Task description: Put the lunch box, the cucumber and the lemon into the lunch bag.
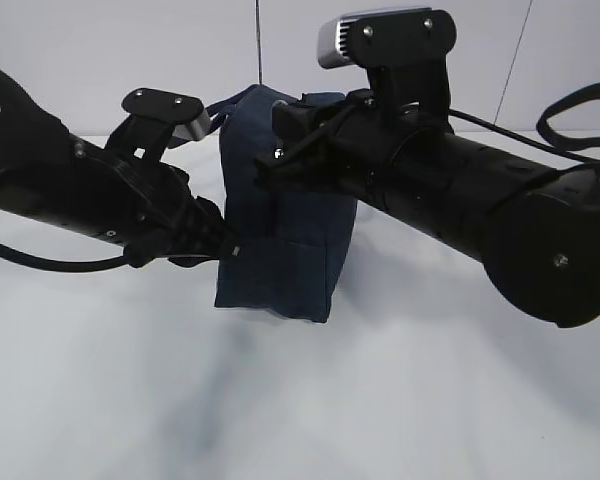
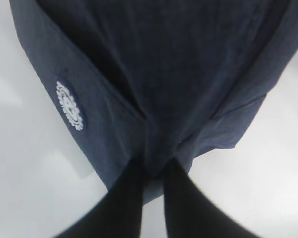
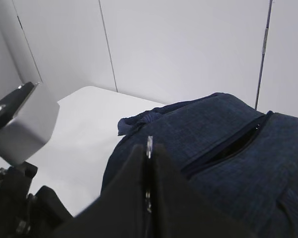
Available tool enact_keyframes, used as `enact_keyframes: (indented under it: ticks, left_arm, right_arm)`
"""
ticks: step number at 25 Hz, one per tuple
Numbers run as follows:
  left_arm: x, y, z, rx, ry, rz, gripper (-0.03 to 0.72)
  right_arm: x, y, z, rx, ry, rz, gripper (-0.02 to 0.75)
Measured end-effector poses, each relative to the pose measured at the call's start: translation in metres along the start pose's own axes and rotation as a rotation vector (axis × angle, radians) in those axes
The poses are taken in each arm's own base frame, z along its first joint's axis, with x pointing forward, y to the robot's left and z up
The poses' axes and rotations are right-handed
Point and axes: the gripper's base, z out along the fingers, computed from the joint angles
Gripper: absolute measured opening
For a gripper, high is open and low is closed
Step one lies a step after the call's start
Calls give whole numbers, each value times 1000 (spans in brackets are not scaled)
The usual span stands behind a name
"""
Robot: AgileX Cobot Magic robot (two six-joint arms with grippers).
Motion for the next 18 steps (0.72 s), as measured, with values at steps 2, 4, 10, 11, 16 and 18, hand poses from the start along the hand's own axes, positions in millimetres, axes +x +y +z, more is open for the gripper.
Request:
enact_keyframes:
  ticks: [2,4,10,11,16,18]
  left_arm:
    - [0,0,0,0,-1,4,29]
    - [0,0,0,-1,-3,1,4]
    - [1,-2,0,14,10,-8,-4]
    - [1,-2,0,18,14,-9,-4]
    - [4,-2,1,25,29,-11,-6]
    - [8,-2,1,24,39,-13,-6]
  right_arm:
    - [0,0,0,0,0,0,0]
    - [0,0,0,0,0,0,0]
    - [-1,-3,1,10,-4,7,0]
    - [-2,-4,2,14,-5,11,0]
    - [-8,-4,16,26,-24,20,0]
    - [-11,-4,23,26,-21,0,0]
